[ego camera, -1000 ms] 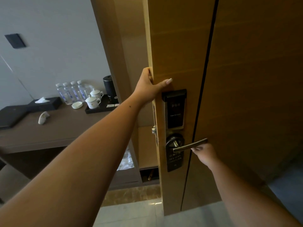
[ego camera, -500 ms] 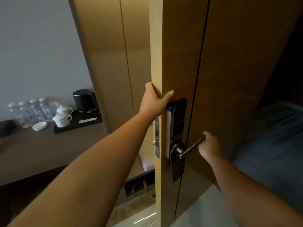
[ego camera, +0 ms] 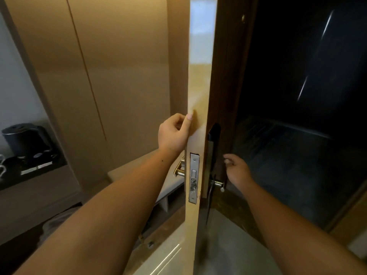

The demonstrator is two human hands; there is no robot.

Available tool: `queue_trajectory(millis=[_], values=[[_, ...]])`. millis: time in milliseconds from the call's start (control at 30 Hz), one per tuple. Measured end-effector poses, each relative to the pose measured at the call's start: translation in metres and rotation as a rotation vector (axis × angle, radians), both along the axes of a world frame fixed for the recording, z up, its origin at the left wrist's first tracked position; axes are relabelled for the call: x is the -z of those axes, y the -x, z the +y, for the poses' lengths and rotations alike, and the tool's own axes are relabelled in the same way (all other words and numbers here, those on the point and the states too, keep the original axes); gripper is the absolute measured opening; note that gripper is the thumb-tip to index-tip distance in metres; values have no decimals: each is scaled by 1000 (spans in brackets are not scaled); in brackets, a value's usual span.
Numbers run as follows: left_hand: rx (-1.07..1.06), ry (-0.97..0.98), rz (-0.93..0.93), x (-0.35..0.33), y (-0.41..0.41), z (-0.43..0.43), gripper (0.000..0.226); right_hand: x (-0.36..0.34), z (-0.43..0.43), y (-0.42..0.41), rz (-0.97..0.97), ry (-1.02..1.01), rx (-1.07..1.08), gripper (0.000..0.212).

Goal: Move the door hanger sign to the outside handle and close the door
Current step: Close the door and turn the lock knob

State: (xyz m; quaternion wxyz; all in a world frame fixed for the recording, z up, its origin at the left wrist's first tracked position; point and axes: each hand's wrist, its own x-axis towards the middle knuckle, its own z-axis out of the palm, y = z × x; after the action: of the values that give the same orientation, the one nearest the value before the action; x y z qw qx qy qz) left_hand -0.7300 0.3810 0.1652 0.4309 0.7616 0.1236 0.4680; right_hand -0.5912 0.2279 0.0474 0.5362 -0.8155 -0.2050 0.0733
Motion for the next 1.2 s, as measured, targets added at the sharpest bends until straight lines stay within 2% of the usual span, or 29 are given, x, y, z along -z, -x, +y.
queue_trajectory(millis=[133, 333, 500, 633, 733, 800, 967, 1067, 1200], values=[[203, 3, -39, 1, -20, -33, 45, 5, -29, -4, 21, 17, 76, 32], [370, -136, 65, 7, -61, -83, 20, 16, -97, -26, 40, 149, 286, 41], [499, -293, 324, 30, -97, -110, 11, 21, -155, -47, 96, 94, 459, 37], [592, -489, 628, 51, -131, -135, 32, 25, -197, -59, 92, 36, 530, 12], [640, -659, 880, 73, -161, -159, 47, 28, -228, -71, 93, 31, 556, 23], [674, -790, 979, 86, -181, -177, 55, 30, -248, -83, 92, 32, 584, 23], [645, -1222, 1035, 106, -240, -221, 58, 30, -299, -132, 116, 49, 657, 19], [651, -1302, 1038, 114, -276, -243, 58, 27, -325, -160, 122, 58, 667, 18], [677, -1398, 979, 124, -322, -275, 44, 26, -364, -197, 154, 128, 645, 19]])
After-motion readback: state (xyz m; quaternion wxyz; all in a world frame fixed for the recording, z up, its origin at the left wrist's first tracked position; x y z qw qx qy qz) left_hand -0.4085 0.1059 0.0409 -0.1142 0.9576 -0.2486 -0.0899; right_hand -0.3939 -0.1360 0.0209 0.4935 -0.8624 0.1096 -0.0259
